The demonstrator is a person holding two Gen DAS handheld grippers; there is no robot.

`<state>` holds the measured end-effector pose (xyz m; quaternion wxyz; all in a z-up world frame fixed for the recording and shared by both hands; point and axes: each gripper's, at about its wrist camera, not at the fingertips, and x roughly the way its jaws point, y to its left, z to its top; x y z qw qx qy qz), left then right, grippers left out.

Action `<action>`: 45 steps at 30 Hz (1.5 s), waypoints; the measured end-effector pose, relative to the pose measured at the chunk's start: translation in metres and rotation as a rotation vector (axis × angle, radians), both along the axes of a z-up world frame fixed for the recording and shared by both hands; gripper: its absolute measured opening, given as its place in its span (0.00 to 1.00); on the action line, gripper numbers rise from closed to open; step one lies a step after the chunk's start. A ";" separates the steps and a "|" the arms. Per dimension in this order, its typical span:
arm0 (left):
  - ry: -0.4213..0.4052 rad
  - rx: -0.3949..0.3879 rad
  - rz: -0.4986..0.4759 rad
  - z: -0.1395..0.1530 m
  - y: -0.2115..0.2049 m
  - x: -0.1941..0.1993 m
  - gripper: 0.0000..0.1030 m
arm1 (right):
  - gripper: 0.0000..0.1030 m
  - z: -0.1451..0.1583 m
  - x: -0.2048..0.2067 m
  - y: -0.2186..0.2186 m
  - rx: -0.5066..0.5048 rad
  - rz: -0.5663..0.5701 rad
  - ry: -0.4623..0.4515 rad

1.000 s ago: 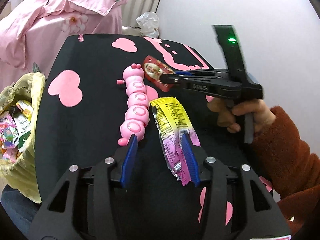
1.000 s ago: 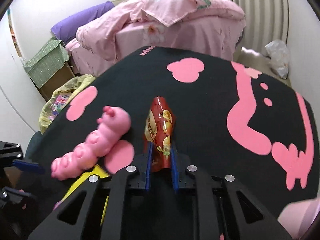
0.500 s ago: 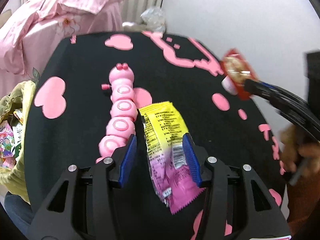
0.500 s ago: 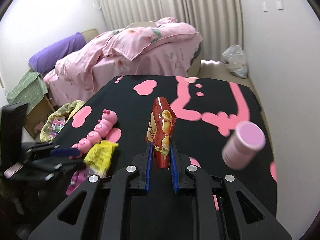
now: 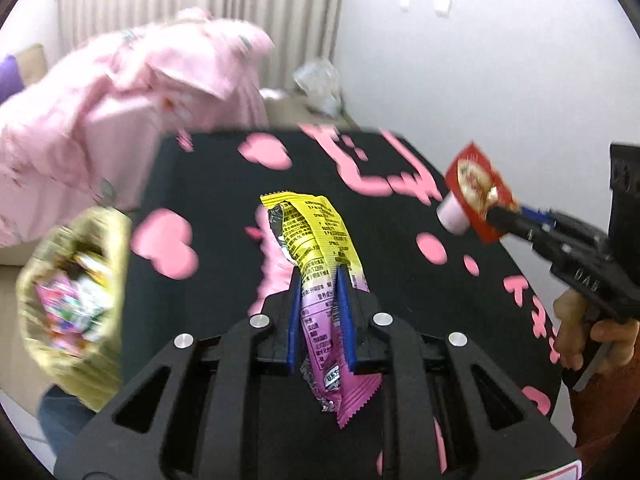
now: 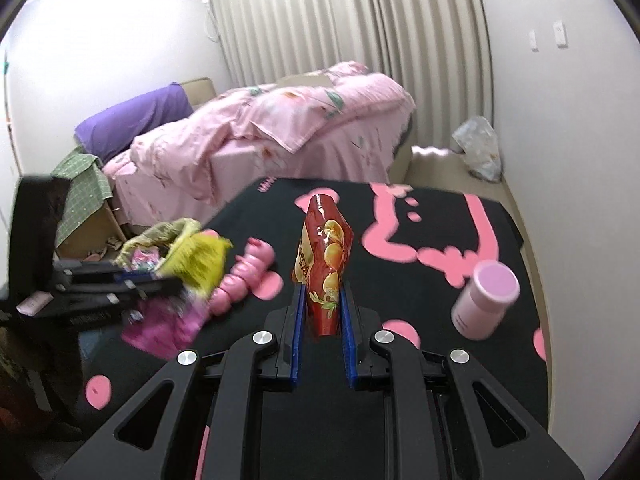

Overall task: Collect trash
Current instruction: 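Carry the candy bar and red snack bag over the yellow trash bag with both grippers, then open both grippers to drop the candy bar and red bag into the trash bag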

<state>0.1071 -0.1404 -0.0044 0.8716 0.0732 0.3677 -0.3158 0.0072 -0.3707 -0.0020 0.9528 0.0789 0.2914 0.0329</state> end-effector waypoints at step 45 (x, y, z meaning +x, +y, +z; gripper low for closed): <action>0.215 0.023 0.480 -0.115 0.231 0.176 0.14 | 0.16 -0.027 0.244 0.267 -0.134 0.504 0.248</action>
